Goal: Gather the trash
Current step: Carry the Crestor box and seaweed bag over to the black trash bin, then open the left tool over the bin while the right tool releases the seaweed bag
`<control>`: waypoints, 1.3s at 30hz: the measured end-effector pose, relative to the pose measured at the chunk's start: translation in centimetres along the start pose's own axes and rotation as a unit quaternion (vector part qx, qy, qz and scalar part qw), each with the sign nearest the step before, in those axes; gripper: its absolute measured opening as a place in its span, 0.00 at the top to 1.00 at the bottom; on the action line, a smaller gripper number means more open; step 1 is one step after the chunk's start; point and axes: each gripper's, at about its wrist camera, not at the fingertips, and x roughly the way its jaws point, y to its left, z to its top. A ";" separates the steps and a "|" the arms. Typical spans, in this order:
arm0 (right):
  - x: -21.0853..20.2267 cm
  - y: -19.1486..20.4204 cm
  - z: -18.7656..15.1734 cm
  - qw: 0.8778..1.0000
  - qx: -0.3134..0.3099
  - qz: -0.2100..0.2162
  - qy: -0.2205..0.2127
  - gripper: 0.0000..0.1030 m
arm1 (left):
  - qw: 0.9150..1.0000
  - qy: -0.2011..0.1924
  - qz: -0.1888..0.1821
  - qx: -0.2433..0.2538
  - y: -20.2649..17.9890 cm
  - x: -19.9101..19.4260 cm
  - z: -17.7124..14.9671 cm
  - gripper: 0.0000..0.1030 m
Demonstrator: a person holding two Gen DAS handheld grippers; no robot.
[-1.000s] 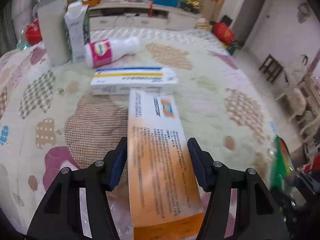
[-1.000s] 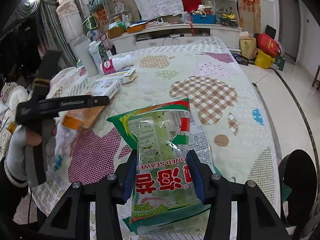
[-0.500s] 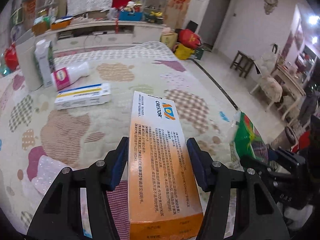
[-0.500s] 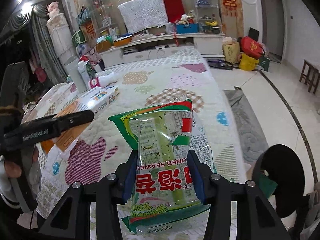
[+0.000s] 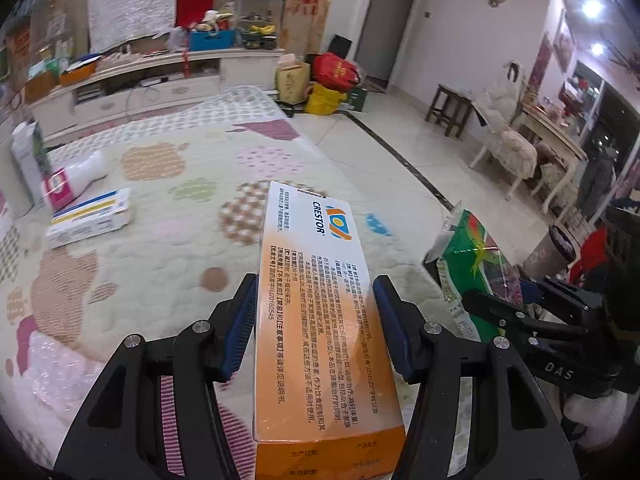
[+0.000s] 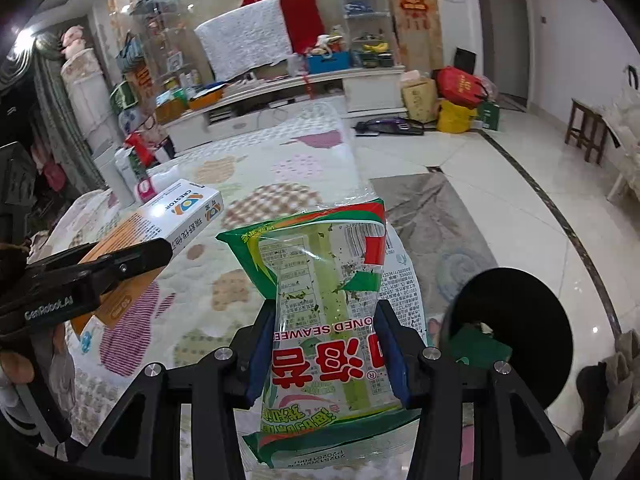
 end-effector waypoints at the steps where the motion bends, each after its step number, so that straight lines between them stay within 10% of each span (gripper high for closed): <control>1: -0.1 -0.4 0.0 1.000 0.002 -0.003 0.000 0.54 | 1.000 0.001 -0.003 0.004 -0.5 0.3 0.1 0.45; 27: 0.2 -20.0 -4.0 0.979 0.177 -0.099 0.030 0.54 | 0.983 0.104 -0.126 0.083 -17.5 14.1 2.5 0.44; 32: 0.7 -22.2 -4.2 0.976 0.201 -0.085 0.023 0.32 | 0.978 0.133 -0.150 0.064 -18.9 17.4 2.5 0.42; 39: 0.0 -22.2 -5.0 0.974 0.215 -0.074 0.012 0.27 | 0.978 0.131 -0.156 0.053 -18.4 17.6 2.6 0.39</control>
